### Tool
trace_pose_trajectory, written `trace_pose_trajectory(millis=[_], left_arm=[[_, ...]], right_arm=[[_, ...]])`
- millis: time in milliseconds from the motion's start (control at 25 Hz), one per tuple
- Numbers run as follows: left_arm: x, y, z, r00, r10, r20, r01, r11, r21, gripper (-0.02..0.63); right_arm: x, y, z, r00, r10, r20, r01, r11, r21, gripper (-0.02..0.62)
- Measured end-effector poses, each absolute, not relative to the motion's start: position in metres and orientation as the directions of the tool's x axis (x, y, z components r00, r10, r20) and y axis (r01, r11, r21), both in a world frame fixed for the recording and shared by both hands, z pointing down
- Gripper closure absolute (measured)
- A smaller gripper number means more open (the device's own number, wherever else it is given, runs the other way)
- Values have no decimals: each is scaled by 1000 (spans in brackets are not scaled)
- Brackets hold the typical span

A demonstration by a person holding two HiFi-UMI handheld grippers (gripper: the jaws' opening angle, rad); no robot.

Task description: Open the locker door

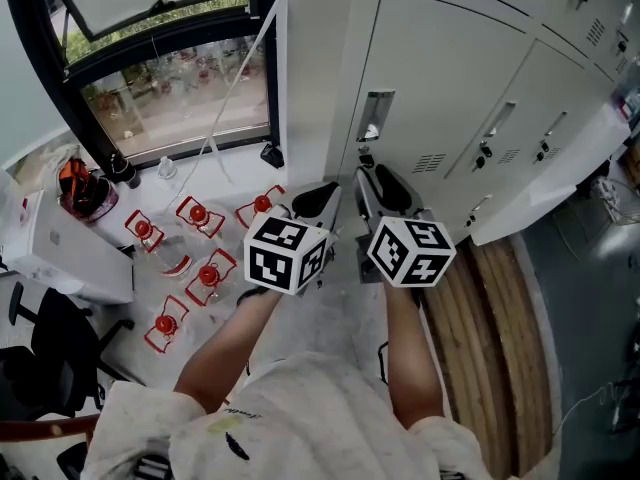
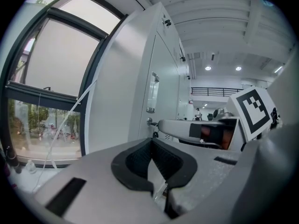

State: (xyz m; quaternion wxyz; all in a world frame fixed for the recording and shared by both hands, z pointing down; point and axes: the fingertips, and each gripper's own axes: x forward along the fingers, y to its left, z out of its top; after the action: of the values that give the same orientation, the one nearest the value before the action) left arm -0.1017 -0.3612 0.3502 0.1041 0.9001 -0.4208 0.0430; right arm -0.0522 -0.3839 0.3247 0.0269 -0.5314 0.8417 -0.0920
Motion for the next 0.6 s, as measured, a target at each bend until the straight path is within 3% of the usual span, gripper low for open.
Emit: trace_pose_trajectory(millis=[360, 480, 600], left_arm=[[-113, -375, 351, 627, -761, 167, -778, -606, 162, 601], [-115, -378, 352, 625, -763, 167, -780, -603, 165, 601], [-116, -379, 352, 623, -765, 167, -782, -601, 163, 601]], right_arm=[[-57, -410, 326, -390, -915, 98, -920, 386, -64, 442], [-58, -415, 326, -373, -923, 95, -928, 371, -45, 495], [-59, -416, 326, -357, -929, 92, -934, 357, -17, 505]])
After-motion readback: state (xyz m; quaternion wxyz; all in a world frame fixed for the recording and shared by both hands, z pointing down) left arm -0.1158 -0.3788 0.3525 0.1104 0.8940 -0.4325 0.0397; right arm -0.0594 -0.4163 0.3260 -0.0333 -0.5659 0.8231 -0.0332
